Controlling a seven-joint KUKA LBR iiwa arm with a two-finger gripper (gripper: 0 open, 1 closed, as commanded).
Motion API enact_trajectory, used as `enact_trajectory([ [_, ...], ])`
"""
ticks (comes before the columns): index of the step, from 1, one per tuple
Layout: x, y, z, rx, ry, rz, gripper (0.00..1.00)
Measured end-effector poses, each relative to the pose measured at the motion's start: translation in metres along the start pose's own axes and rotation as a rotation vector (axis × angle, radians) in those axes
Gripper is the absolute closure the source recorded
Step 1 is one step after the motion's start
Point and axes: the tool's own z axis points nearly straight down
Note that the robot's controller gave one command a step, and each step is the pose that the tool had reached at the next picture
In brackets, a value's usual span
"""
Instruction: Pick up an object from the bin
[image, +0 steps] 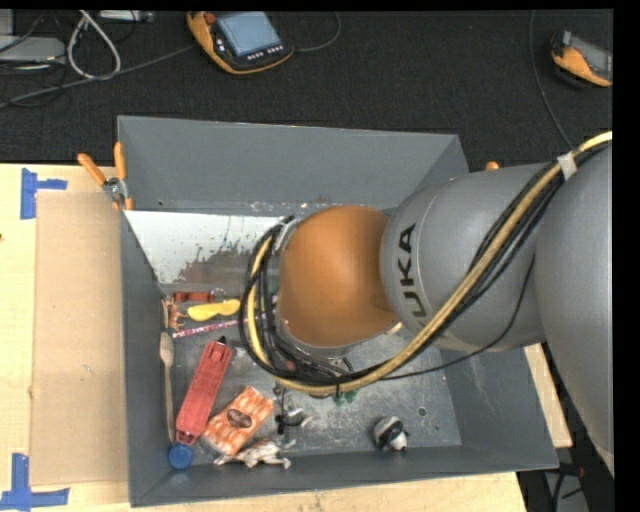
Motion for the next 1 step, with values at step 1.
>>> enact_trajectory([
  [1, 0.0011, -0.0021, 0.0019, 0.002, 0.004, 0.002, 0.0],
])
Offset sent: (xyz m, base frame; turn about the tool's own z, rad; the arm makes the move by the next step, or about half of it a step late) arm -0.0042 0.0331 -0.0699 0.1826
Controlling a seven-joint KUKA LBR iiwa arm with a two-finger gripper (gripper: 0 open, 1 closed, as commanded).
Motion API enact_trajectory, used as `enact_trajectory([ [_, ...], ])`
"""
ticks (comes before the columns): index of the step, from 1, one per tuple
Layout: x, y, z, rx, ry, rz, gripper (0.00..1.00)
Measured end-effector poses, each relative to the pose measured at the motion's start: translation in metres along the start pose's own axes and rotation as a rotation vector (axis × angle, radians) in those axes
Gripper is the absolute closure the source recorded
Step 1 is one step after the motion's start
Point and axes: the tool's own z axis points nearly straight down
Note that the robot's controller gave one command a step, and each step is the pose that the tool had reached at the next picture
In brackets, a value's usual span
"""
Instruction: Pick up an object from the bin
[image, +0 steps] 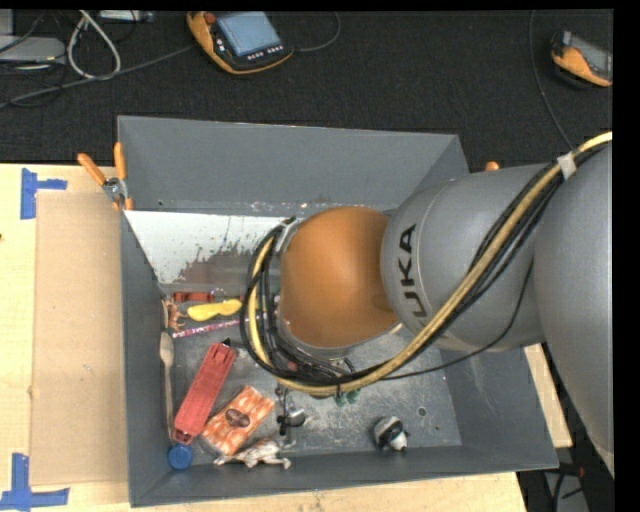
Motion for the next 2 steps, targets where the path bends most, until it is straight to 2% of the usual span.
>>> enact_trajectory([
  [1, -0.008, 0.017, 0.037, 0.001, -0.007, 0.111, 0.0],
  [2, 0.006, 0.011, 0.076, 0.001, -0.005, 0.086, 0.0],
])
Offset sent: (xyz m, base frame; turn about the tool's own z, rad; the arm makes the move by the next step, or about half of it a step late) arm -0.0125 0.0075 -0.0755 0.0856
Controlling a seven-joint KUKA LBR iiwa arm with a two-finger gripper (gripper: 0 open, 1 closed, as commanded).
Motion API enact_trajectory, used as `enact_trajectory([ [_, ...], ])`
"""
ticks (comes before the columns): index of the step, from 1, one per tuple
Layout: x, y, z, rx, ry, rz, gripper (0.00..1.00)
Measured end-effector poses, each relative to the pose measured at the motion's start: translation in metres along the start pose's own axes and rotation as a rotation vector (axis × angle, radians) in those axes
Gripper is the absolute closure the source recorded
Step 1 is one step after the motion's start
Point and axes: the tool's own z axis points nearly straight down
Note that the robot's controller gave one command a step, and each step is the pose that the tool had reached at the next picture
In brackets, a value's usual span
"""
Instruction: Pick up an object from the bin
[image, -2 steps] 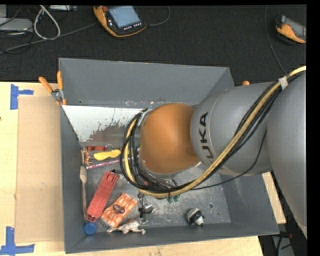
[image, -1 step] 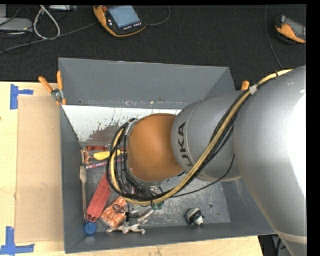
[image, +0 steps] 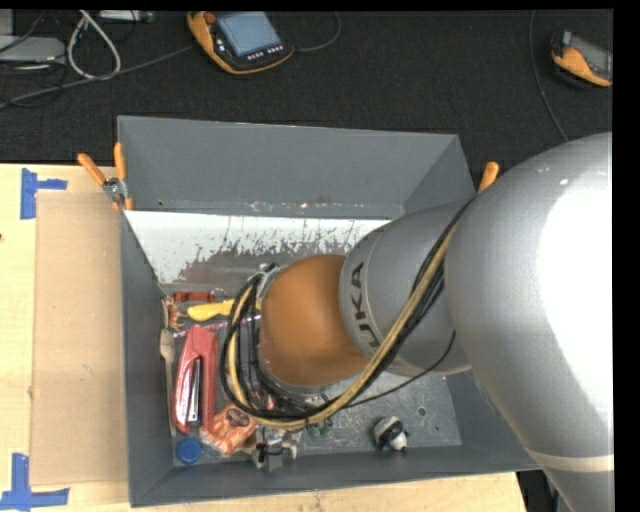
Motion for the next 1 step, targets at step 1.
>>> enact_trajectory([
  [1, 0.0074, -0.0135, 0.0109, -0.006, 0.007, 0.11, 1.0],
])
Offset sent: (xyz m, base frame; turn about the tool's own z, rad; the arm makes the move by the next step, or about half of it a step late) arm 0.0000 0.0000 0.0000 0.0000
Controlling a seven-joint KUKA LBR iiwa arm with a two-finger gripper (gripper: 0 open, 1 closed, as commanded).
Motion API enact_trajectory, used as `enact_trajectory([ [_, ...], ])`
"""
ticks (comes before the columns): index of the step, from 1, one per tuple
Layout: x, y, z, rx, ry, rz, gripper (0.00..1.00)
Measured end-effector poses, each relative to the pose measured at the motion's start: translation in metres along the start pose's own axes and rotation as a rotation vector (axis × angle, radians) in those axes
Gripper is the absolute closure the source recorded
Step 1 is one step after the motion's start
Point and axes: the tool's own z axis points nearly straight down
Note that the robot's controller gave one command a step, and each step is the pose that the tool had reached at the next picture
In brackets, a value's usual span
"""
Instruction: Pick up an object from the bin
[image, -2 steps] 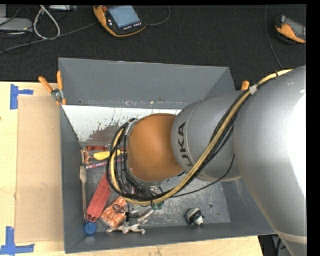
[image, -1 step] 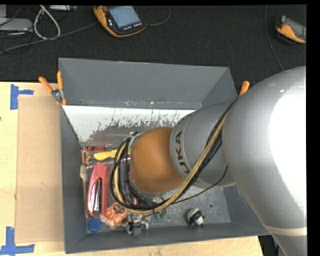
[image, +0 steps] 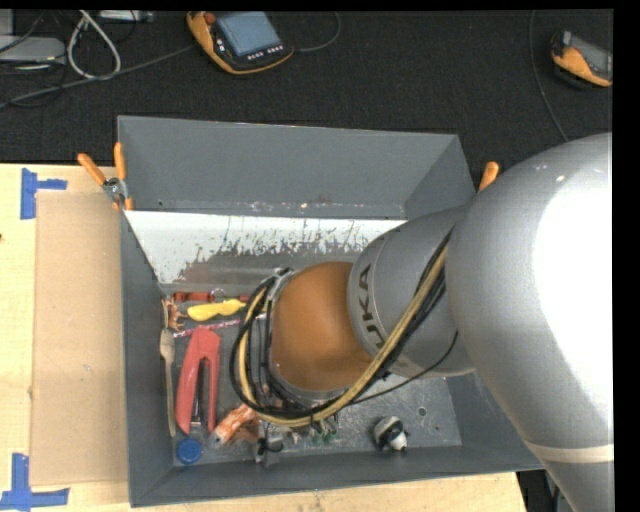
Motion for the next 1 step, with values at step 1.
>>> enact_trajectory([
  [1, 0.0, 0.0001, 0.0, 0.0, 0.0, -0.001, 1.0],
])
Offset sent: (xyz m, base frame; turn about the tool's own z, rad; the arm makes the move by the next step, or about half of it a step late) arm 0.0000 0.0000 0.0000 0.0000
